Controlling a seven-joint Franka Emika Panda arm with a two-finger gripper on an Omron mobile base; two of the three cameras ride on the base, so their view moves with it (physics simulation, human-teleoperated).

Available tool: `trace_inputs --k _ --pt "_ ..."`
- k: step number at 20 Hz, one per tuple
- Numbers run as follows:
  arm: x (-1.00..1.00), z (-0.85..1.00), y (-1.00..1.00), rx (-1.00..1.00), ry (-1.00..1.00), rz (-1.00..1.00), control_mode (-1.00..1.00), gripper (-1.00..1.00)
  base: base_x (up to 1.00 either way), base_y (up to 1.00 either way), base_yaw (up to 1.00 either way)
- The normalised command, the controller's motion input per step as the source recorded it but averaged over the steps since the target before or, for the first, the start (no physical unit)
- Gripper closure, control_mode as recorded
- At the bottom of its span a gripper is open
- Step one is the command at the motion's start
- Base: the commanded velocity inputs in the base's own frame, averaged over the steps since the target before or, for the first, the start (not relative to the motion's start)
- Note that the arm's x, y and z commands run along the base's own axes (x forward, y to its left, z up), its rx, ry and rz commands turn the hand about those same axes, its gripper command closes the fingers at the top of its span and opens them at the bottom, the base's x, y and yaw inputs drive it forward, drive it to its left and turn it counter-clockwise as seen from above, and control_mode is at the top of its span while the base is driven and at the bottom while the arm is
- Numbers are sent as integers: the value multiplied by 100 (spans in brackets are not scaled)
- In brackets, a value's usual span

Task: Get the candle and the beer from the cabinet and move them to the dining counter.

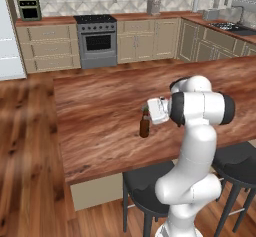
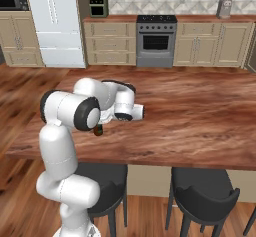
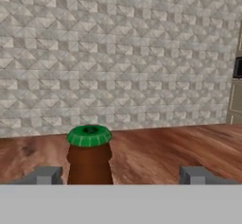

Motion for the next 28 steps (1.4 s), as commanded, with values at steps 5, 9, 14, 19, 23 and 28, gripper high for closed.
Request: trace_inputs --k 5,9,14,19,23,28 --pt "-6 43 0 0 0 0 -100 -100 0 0 0" --pt "-12 56 0 0 0 0 -100 -100 0 0 0" --pt "-36 66 0 0 0 0 -100 -100 0 0 0" --pt "-76 69 0 -2 7 -5 -100 -100 0 0 0" --pt "-88 64 0 -3 15 -12 -100 -100 0 0 0" --pt "-83 37 0 -8 16 -20 -100 -100 0 0 0"
